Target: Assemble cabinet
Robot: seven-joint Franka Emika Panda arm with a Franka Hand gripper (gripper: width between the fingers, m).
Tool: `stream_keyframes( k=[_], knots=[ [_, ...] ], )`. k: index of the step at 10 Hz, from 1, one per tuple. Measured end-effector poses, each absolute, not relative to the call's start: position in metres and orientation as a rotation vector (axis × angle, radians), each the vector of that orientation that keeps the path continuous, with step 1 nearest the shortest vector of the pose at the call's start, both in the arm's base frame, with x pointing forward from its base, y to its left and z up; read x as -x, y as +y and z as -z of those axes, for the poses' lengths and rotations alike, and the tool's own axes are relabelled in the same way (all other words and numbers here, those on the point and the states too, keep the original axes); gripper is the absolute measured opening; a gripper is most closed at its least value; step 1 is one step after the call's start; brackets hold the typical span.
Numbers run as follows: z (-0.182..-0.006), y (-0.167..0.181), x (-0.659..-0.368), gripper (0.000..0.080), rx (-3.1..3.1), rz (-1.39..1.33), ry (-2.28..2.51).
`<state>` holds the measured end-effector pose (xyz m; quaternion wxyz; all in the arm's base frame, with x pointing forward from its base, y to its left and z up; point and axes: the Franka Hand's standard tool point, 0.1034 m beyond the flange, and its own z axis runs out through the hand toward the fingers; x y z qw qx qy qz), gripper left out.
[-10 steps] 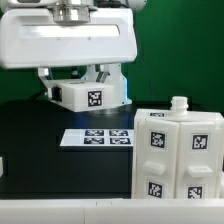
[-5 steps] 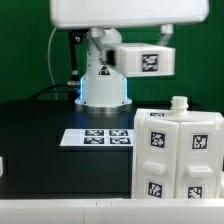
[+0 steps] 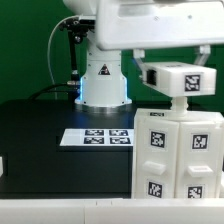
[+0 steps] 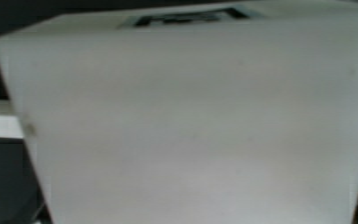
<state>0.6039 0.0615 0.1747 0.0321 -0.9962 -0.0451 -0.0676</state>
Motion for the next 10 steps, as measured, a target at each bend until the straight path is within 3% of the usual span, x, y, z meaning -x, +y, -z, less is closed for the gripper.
stream_keyframes(
  k=[6,10],
  knots=[
    [-0.153,0.066,-0.608,0.0554,3.068,0.224,-0.146],
    [-0.152,0.066,-0.619,0.0554,3.066,0.241,-0.144]
  ],
)
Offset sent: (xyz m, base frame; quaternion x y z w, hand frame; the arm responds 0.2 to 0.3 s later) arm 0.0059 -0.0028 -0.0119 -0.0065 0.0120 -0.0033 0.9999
